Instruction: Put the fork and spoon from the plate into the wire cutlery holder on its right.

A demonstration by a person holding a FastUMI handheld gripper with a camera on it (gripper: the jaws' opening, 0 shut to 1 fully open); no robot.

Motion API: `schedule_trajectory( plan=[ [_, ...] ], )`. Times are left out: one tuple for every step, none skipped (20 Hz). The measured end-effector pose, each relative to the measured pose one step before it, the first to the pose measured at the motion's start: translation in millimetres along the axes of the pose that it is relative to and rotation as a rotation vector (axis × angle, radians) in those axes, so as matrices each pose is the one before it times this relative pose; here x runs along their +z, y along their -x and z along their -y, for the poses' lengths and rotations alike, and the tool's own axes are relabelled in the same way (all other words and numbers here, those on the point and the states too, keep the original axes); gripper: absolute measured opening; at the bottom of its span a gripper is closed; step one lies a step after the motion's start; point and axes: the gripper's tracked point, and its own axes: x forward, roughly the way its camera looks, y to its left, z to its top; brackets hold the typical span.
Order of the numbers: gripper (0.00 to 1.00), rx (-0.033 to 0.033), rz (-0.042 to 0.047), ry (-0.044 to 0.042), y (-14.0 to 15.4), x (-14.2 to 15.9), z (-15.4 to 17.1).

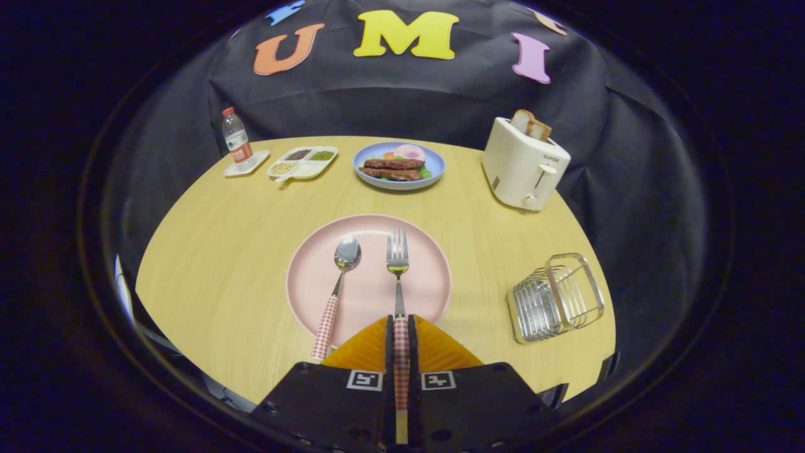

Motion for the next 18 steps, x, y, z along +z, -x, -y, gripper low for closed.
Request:
schedule_trajectory(
  plan=[
    [0.07,-0.00852,0.00823,-0.01236,9.91,1.94,3.93],
    [0.07,-0.01440,0.00990,-0.01474,8.83,1.73,5.73],
    [0.07,-0.01335,0.00604,-0.01483,9.85,1.16,6.05],
    [0.07,-0.01674,0.00034,-0.01047,10.19,-0.10,7.17],
    [0.07,-0.01677,0.00036,-0.00602,9.61,1.35,7.97],
    [0.07,-0.01626,0.00652,-0.01377,8.77,2.50,7.99],
    [0.07,-0.01136,0.00411,-0.01746,7.93,2.93,7.52],
    [0.07,-0.00469,0.00424,-0.01845,7.03,2.60,6.99],
    [0.07,-0.00413,0.00414,-0.01525,6.31,3.27,7.12],
    [0.07,-0.00760,0.00163,-0.01437,5.28,3.08,8.50],
    [0.07,-0.00808,-0.00515,-0.00943,3.88,1.60,8.84],
    [0.07,-0.00917,-0.00895,-0.00791,2.50,1.39,9.12],
    [0.07,-0.00395,-0.01026,-0.00738,0.86,0.83,9.54],
    [0.07,-0.00051,-0.01931,-0.00445,-0.12,0.63,7.72],
    [0.07,0.00112,-0.02214,0.00135,0.36,-0.68,9.01],
    [0.07,0.00248,-0.02174,0.01076,-0.67,-0.30,9.31],
    [0.07,0.00382,-0.01823,0.01672,-0.72,0.05,8.98],
    [0.07,0.00703,-0.01497,0.01762,-0.94,0.81,8.83]
  ],
)
